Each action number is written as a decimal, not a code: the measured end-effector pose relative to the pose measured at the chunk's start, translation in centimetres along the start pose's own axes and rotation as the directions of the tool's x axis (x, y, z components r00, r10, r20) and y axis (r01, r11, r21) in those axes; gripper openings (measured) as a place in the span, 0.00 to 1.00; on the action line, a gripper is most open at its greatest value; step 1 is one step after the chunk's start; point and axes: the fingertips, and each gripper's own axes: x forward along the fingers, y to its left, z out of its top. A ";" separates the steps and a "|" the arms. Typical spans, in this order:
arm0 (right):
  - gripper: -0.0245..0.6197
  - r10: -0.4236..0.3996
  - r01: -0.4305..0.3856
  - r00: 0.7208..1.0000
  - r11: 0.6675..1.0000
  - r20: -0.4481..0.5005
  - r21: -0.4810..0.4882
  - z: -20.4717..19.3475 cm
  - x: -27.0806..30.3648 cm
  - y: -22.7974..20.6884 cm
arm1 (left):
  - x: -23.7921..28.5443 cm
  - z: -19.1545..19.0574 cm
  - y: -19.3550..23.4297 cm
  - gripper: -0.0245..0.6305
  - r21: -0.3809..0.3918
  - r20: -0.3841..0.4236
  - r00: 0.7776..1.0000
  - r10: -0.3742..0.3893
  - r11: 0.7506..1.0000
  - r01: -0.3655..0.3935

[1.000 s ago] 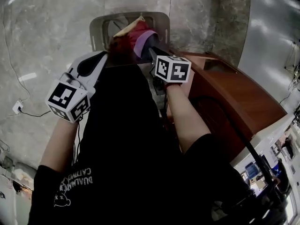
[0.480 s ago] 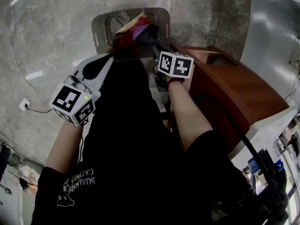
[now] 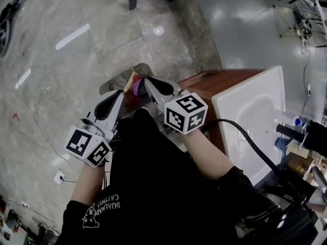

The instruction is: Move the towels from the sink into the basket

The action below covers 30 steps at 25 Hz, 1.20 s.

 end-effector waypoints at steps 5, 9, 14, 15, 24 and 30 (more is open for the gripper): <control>0.04 -0.024 0.060 0.949 0.993 0.313 -0.105 14.0 -8.9 6.5 | -0.2 10.6 -7.8 0.04 0.127 0.043 0.979 -0.200 0.973 0.193; 0.04 -0.049 0.103 0.877 0.991 0.478 -0.088 20.4 -15.6 10.4 | -2.4 17.4 -13.1 0.04 0.273 0.087 0.941 -0.326 0.917 0.292; 0.04 -0.152 0.260 0.809 0.959 0.568 -0.113 23.0 -23.4 14.6 | -5.9 21.5 -18.3 0.04 0.365 0.117 0.887 -0.446 0.851 0.379; 0.04 -0.171 0.285 0.792 0.952 0.587 -0.108 23.2 -24.7 15.2 | -6.3 21.9 -19.2 0.04 0.377 0.116 0.874 -0.472 0.835 0.401; 0.04 -0.352 0.478 0.718 0.876 0.600 -0.058 19.7 -28.9 17.9 | -8.6 22.5 -23.4 0.04 0.399 0.056 0.793 -0.607 0.741 0.539; 0.04 -0.424 0.547 0.685 0.836 0.593 -0.034 18.1 -29.9 18.4 | -9.8 22.6 -24.3 0.04 0.395 0.041 0.757 -0.652 0.706 0.587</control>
